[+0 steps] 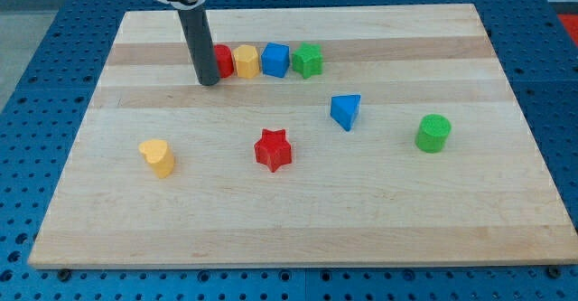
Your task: Move the blue triangle to the right side of the green star
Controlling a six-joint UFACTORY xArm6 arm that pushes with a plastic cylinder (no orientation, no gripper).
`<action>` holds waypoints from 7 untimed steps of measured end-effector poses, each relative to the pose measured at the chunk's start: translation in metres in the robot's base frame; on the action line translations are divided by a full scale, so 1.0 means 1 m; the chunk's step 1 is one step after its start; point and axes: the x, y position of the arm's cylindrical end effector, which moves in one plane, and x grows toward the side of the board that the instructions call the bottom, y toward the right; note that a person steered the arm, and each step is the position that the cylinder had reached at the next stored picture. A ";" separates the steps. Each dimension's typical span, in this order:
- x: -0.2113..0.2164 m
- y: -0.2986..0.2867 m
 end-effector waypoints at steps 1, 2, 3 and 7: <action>-0.005 0.000; -0.004 0.000; 0.029 0.000; 0.216 0.122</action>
